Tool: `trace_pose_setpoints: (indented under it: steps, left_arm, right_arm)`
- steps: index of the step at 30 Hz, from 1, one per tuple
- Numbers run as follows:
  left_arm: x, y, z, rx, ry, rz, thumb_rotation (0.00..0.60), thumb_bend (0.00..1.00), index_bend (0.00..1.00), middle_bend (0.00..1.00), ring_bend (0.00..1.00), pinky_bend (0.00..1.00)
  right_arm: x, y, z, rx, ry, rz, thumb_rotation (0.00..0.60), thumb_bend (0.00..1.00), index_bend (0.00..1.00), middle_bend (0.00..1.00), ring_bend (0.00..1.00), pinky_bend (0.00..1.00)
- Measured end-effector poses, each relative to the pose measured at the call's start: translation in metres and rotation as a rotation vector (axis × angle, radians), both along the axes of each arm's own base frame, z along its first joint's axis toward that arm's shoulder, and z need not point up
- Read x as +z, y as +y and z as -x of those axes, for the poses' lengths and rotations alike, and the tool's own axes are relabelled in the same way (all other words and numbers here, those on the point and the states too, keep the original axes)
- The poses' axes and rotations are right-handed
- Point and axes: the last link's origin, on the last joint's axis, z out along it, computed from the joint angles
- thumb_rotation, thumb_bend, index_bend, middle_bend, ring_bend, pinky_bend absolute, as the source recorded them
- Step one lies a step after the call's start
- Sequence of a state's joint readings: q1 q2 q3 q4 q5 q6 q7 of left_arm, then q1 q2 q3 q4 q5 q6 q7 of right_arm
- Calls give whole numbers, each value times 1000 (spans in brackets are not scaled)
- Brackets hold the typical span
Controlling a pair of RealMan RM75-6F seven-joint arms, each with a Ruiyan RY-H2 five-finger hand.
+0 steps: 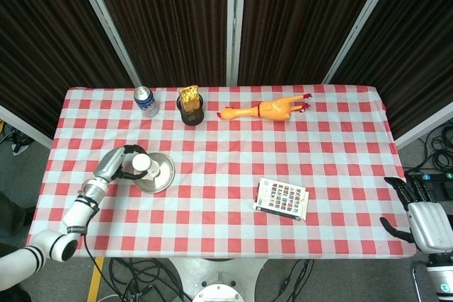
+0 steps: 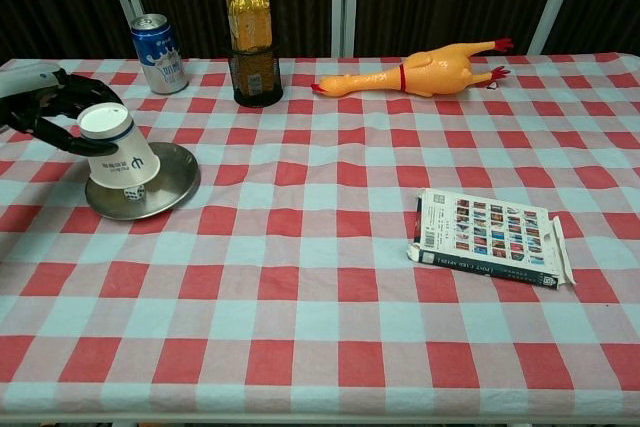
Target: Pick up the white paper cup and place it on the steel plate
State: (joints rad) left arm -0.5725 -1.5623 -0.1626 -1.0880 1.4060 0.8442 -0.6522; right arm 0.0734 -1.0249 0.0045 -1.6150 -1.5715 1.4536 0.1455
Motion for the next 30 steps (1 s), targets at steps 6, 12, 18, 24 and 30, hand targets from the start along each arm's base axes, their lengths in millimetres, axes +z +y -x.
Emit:
trace_pose_setpoints:
  steps: [6, 12, 18, 24, 30]
  left_arm:
    - [-8, -7, -4, -15, 17, 19, 600, 258, 432, 400, 248, 206]
    - [-9, -9, -7, -22, 0, 6, 600, 258, 432, 397, 248, 204]
    - [-12, -7, -5, -12, 19, 9, 600, 258, 432, 397, 248, 203]
    - [-11, 5, 5, 38, 33, -57, 600, 258, 432, 397, 248, 203]
    - [-15, -3, -1, 18, 3, -42, 600, 258, 432, 397, 248, 203]
  right_arm:
    - [0, 0, 0, 0, 0, 1, 600, 168, 123, 154, 0, 27]
    - [0, 0, 0, 2, 0, -1, 600, 168, 123, 155, 0, 27]
    - [0, 1, 0, 0, -2, 1, 600, 168, 123, 154, 0, 27]
    - [0, 1, -1, 5, -2, 2, 600, 168, 123, 155, 0, 27]
    - [-1, 2, -1, 4, -3, -6, 600, 169, 123, 155, 0, 27]
